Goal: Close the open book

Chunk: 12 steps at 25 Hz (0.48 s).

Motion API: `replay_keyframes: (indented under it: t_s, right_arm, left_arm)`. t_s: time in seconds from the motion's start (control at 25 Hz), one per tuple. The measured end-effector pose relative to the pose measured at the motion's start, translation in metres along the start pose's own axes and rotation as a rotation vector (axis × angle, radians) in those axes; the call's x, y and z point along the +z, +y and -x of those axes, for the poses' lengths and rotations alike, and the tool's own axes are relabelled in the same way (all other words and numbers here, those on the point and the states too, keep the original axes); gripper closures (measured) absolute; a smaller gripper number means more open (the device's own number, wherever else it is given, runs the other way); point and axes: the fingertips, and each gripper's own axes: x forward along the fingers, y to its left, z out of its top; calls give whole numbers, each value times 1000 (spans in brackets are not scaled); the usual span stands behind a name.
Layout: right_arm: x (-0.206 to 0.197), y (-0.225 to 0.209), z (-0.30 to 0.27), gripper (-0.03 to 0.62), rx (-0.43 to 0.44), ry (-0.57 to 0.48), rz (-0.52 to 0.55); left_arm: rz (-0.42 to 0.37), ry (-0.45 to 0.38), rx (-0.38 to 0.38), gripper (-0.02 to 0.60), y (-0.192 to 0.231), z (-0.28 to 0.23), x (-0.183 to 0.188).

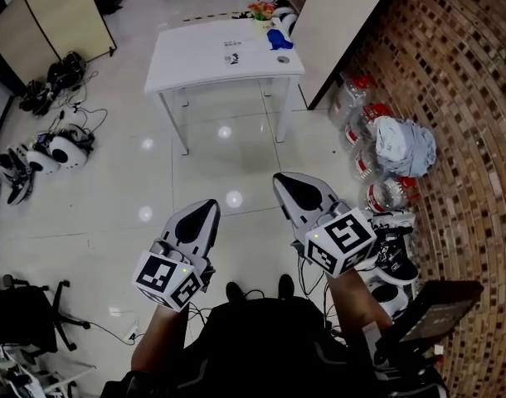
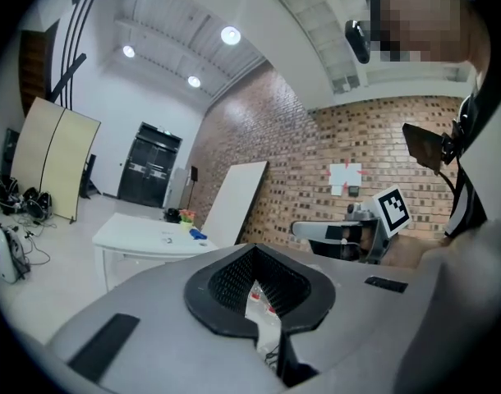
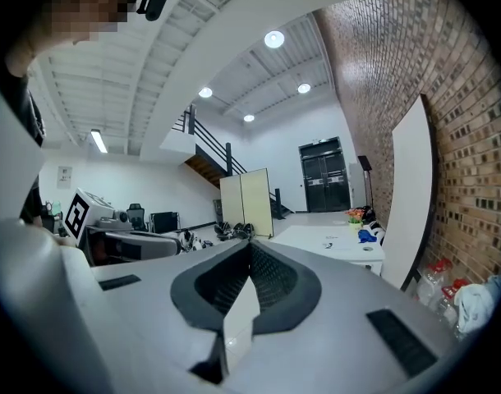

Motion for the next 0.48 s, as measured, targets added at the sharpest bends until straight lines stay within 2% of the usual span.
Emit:
replay_keyframes:
  t_s: [0.48]
  right_arm:
    - [14, -36, 37, 594, -18, -58, 7]
  left_arm:
    - [-29, -6, -22, 588, -47, -28, 13]
